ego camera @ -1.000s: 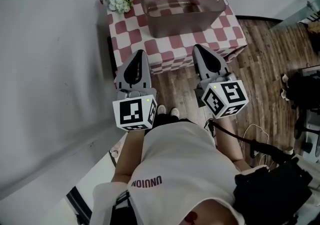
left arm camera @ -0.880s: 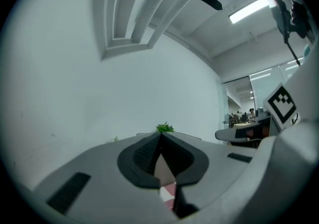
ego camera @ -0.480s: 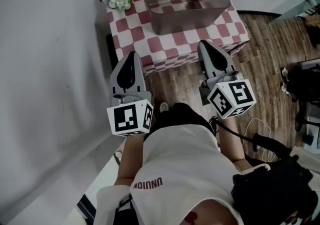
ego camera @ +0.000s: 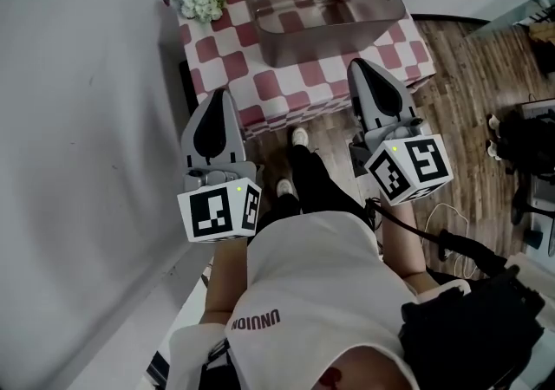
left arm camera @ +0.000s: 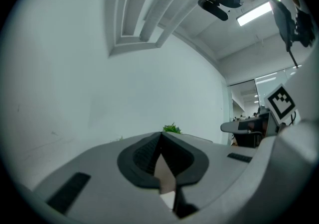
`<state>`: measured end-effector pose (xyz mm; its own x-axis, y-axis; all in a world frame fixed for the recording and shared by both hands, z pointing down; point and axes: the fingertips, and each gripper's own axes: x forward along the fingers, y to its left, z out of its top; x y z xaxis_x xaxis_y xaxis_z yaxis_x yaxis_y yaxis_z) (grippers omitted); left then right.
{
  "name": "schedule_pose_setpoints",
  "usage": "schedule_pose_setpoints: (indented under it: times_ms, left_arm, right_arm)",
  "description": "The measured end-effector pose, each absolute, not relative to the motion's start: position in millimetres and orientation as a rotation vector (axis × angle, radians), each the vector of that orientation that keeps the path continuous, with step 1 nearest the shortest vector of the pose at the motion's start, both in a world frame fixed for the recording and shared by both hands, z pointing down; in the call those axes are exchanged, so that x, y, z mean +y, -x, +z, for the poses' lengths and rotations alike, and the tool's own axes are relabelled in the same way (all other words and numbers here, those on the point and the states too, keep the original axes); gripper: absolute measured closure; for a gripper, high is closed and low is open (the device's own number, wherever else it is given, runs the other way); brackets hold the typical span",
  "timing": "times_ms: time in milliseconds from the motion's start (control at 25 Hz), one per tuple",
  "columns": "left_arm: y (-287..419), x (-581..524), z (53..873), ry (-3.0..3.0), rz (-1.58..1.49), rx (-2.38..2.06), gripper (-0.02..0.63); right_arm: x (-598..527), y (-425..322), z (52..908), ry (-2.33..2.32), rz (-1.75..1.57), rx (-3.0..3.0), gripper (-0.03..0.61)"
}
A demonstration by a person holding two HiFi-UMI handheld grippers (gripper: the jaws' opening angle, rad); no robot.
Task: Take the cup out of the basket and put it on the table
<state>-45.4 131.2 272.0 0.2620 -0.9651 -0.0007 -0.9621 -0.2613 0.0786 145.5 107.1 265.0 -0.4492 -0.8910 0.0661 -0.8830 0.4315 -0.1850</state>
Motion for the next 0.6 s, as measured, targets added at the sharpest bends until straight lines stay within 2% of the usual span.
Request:
schedule_pose_setpoints:
  times_ms: [600]
  left_arm:
    - [18,15,242,-2.532,0.006,-1.938,0.601]
  right_arm:
    - [-14,-160,240,1.514,-0.263,2.664,0.561]
